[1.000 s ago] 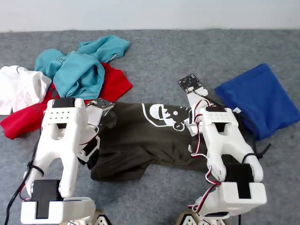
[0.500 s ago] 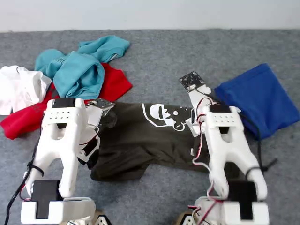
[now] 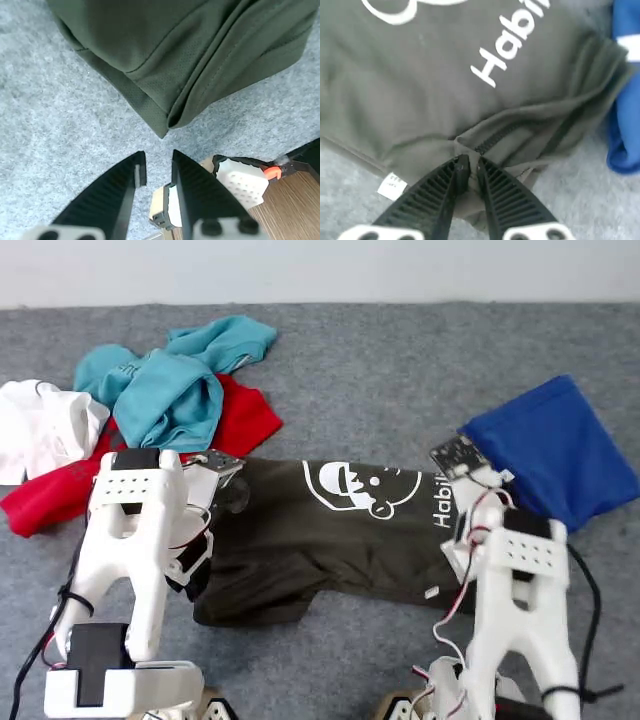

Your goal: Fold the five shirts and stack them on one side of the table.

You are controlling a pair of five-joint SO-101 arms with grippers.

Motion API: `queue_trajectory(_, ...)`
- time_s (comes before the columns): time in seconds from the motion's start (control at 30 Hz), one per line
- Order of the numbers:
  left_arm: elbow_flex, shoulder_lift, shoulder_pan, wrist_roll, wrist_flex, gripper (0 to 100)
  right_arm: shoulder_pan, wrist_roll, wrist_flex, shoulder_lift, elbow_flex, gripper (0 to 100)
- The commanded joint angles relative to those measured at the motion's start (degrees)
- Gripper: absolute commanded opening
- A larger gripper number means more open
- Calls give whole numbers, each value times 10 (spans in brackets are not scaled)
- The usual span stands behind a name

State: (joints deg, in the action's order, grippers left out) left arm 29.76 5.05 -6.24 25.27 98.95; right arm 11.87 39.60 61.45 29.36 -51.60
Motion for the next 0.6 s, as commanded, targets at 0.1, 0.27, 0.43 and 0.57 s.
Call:
queue_trajectory(0.1, 1, 18, 2, -4, 9, 91, 51, 35, 7, 80, -47, 24)
queue_trajectory(0.27, 1, 18, 2, -4, 9, 91, 84, 62, 4, 104, -87, 26)
queue_trajectory(0.43, 1, 18, 2, -4, 9, 91, 125, 75, -26, 107, -123, 29)
queue_trajectory(0.57, 1, 18, 2, -4, 9, 91, 170, 73, -81, 105, -142, 35)
